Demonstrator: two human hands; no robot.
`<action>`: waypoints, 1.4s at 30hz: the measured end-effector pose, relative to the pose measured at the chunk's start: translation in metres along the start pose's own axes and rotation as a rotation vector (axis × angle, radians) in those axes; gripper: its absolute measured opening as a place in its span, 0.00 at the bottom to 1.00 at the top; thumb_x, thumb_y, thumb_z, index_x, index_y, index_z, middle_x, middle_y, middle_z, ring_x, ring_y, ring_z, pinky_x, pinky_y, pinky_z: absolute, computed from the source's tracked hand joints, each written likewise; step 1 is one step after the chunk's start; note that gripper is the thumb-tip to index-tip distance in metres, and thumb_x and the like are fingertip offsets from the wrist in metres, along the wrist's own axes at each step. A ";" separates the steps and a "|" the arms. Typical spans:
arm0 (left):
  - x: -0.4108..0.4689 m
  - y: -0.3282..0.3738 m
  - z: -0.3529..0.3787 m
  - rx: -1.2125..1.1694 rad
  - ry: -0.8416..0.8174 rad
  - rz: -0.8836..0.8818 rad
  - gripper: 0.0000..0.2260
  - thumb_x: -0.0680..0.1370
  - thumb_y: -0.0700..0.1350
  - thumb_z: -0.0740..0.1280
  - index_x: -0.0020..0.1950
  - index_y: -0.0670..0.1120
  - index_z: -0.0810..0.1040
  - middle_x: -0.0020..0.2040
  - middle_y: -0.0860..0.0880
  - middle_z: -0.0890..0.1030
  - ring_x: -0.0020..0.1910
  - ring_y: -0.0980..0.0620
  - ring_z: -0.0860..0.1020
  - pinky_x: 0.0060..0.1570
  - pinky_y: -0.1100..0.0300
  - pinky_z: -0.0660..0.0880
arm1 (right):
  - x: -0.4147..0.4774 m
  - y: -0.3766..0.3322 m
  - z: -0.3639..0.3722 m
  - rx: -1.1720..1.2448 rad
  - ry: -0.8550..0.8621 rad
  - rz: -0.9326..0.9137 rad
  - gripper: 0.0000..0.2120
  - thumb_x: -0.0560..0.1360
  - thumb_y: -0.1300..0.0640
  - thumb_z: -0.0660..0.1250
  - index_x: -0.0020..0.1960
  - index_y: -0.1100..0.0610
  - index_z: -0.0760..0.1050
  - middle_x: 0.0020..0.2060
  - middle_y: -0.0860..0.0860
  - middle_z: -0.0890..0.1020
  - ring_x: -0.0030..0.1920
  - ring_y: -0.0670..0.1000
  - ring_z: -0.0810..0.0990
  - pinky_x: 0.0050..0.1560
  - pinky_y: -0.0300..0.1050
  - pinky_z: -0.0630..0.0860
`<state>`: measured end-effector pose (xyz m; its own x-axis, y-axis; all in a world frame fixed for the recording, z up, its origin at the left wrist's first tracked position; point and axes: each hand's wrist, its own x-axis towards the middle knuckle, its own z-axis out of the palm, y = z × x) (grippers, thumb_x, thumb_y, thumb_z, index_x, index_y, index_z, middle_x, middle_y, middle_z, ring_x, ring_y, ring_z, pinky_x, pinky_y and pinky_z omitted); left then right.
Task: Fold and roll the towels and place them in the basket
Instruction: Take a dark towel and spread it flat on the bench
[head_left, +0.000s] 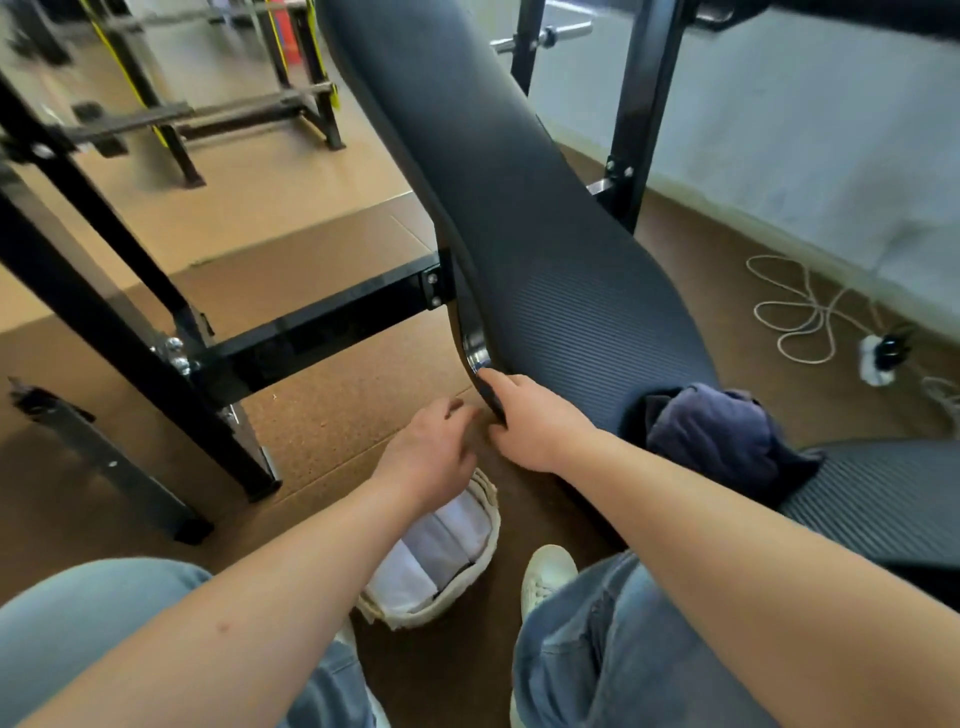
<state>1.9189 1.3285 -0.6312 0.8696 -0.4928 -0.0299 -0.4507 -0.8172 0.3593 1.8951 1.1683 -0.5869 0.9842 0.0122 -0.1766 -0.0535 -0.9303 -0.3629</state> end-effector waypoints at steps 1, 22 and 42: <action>0.001 0.009 -0.001 -0.017 0.017 0.026 0.24 0.81 0.48 0.67 0.77 0.55 0.68 0.74 0.51 0.70 0.70 0.49 0.72 0.66 0.53 0.76 | -0.006 0.003 -0.006 -0.007 0.005 -0.008 0.36 0.80 0.55 0.66 0.83 0.45 0.53 0.76 0.52 0.68 0.67 0.56 0.77 0.58 0.50 0.80; 0.061 0.173 0.021 -0.201 -0.115 0.319 0.22 0.82 0.46 0.64 0.76 0.55 0.70 0.72 0.53 0.71 0.67 0.50 0.73 0.65 0.50 0.76 | -0.069 0.166 -0.078 0.077 0.090 0.747 0.25 0.82 0.51 0.57 0.77 0.52 0.59 0.74 0.60 0.63 0.76 0.65 0.59 0.72 0.62 0.65; 0.080 0.211 0.045 -0.172 -0.309 0.458 0.25 0.81 0.48 0.66 0.78 0.56 0.66 0.73 0.51 0.70 0.69 0.49 0.73 0.67 0.48 0.75 | -0.085 0.208 -0.092 0.218 0.039 0.992 0.19 0.82 0.55 0.65 0.72 0.60 0.71 0.64 0.60 0.79 0.64 0.61 0.79 0.61 0.51 0.77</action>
<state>1.8844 1.1035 -0.6002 0.4828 -0.8703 -0.0975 -0.7056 -0.4525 0.5453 1.8163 0.9405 -0.5629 0.4839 -0.7443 -0.4602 -0.8747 -0.4274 -0.2284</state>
